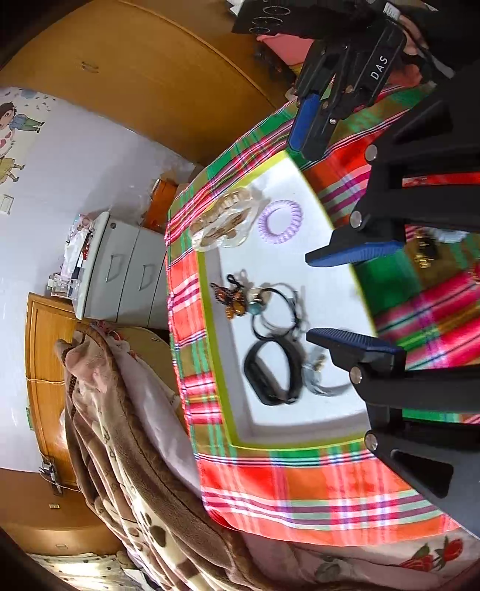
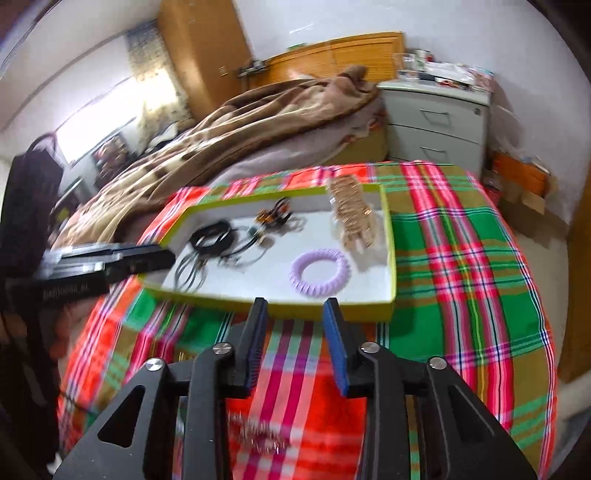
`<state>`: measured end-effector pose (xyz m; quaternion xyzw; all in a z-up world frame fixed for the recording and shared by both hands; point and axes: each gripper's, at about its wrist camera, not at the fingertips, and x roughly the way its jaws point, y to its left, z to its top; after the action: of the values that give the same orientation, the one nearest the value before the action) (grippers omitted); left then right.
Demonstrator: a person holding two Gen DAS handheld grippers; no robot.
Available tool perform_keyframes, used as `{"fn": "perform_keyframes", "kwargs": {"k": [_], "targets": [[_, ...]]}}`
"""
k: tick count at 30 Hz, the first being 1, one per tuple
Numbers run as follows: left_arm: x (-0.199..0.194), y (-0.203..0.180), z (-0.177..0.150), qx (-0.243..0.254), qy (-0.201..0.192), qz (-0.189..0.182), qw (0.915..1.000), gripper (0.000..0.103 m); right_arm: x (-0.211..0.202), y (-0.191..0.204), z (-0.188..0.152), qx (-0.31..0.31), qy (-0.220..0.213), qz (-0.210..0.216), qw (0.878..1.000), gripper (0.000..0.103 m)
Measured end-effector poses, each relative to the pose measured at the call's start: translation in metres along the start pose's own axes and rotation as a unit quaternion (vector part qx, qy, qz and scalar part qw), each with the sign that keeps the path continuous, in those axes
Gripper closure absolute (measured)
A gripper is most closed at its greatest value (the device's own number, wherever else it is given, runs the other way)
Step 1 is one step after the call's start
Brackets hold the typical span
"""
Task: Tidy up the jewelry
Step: 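Move both tools back to the rhinestone clip and gold ring on the sheet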
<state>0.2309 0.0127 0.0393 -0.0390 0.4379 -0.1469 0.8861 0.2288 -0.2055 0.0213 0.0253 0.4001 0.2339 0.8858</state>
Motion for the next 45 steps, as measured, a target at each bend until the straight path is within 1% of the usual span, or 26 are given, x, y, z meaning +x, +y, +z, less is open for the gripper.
{"fn": "perform_keyframes", "kwargs": {"k": [4, 8, 10, 13, 18, 20, 27, 31, 32, 33, 37, 39, 42, 45], "targets": [[-0.013, 0.005, -0.014, -0.01, -0.008, 0.005, 0.9999, 0.067, -0.005, 0.003, -0.015, -0.028, 0.011, 0.013, 0.999, 0.068], [-0.023, 0.012, -0.03, -0.02, -0.008, 0.009, 0.9997, 0.067, -0.01, 0.009, -0.032, -0.063, 0.022, 0.032, 0.997, 0.066], [-0.027, 0.015, -0.039, -0.026, -0.006, 0.009, 0.9996, 0.067, -0.009, 0.014, -0.039, -0.09, 0.032, 0.042, 0.995, 0.063], [-0.029, 0.02, -0.051, -0.036, 0.002, 0.016, 0.9992, 0.067, -0.008, 0.021, -0.05, -0.127, 0.047, 0.054, 0.989, 0.061], [-0.035, 0.025, -0.067, -0.056, 0.006, 0.016, 0.9983, 0.067, 0.0, 0.028, -0.061, -0.16, 0.068, 0.052, 0.983, 0.059], [-0.037, 0.027, -0.073, -0.06, 0.009, 0.019, 0.9979, 0.067, 0.003, 0.031, -0.064, -0.169, 0.073, 0.059, 0.981, 0.059], [-0.04, 0.032, -0.09, -0.074, 0.022, 0.028, 0.9966, 0.067, 0.014, 0.041, -0.07, -0.202, 0.088, 0.041, 0.974, 0.058], [-0.04, 0.031, -0.1, -0.081, 0.029, 0.024, 0.996, 0.067, 0.015, 0.041, -0.069, -0.192, 0.09, 0.035, 0.977, 0.058], [-0.039, 0.03, -0.102, -0.081, 0.031, 0.02, 0.996, 0.067, 0.014, 0.04, -0.07, -0.187, 0.087, 0.03, 0.978, 0.059], [-0.038, 0.029, -0.104, -0.08, 0.034, 0.017, 0.996, 0.066, 0.014, 0.039, -0.07, -0.182, 0.084, 0.022, 0.98, 0.063], [-0.035, 0.019, -0.111, -0.07, 0.043, 0.006, 0.9966, 0.066, 0.007, 0.034, -0.074, -0.169, 0.073, 0.005, 0.983, 0.064], [-0.032, 0.014, -0.114, -0.065, 0.047, -0.002, 0.9968, 0.064, 0.003, 0.031, -0.075, -0.158, 0.067, 0.001, 0.985, 0.064], [-0.028, 0.004, -0.118, -0.056, 0.053, -0.006, 0.997, 0.064, -0.002, 0.025, -0.076, -0.138, 0.056, -0.003, 0.989, 0.064], [-0.026, -0.008, -0.118, -0.038, 0.053, -0.001, 0.9979, 0.063, -0.012, 0.016, -0.076, -0.11, 0.041, -0.005, 0.993, 0.064]]}}
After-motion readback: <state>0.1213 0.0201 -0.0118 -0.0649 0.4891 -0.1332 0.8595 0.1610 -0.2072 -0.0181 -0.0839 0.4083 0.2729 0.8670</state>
